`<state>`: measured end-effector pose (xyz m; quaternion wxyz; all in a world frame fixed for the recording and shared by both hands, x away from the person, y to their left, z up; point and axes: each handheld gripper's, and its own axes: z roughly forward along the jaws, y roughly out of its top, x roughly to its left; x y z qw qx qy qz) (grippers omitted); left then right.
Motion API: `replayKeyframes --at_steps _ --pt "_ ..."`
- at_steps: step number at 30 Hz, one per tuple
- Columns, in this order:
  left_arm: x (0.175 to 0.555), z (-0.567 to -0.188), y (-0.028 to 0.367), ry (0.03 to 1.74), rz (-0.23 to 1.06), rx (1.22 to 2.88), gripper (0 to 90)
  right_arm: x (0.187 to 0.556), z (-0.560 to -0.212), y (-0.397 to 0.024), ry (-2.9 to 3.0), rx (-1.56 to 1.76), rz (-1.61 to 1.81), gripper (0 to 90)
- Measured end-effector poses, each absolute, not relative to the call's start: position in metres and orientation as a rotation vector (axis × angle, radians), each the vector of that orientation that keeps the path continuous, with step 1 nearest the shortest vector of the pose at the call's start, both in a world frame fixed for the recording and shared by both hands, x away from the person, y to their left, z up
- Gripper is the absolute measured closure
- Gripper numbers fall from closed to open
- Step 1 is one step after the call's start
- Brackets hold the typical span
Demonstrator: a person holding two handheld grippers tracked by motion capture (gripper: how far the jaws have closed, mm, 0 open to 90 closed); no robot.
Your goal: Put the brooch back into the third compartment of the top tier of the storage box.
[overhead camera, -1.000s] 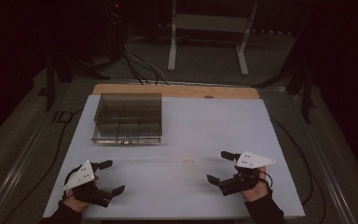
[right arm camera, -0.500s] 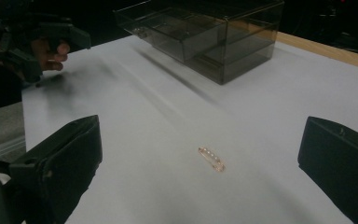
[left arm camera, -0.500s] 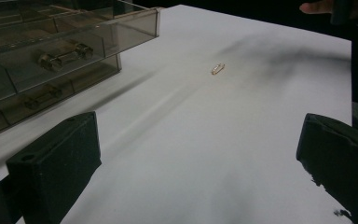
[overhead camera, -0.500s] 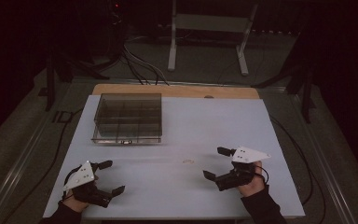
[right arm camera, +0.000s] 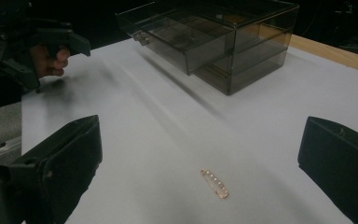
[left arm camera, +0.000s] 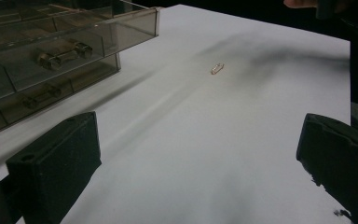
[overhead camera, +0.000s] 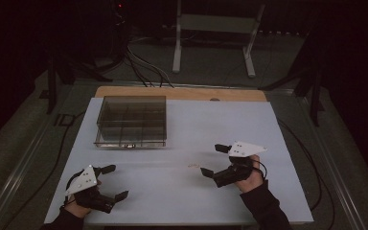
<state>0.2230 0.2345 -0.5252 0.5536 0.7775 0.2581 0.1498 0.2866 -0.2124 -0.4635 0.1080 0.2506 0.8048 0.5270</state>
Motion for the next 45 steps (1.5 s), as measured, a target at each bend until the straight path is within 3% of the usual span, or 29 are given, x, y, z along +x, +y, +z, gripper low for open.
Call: replayKeyframes --at_steps 27,40,41,45 --pt "0.222 -0.524 0.234 0.599 0.349 1.843 0.6 0.327 -0.47 -0.181 2.473 0.724 1.538 0.0" --pt "0.222 -0.524 0.234 0.594 0.343 1.841 0.6 0.344 -0.49 -0.169 2.564 0.762 1.441 0.0" --pt "0.222 -0.524 0.234 0.595 0.342 1.84 0.6 0.345 -0.495 -0.169 2.569 0.802 1.411 5.7" --pt "0.222 -0.524 0.233 0.592 0.342 1.843 0.6 0.346 -0.499 -0.17 2.587 0.819 1.399 8.6"
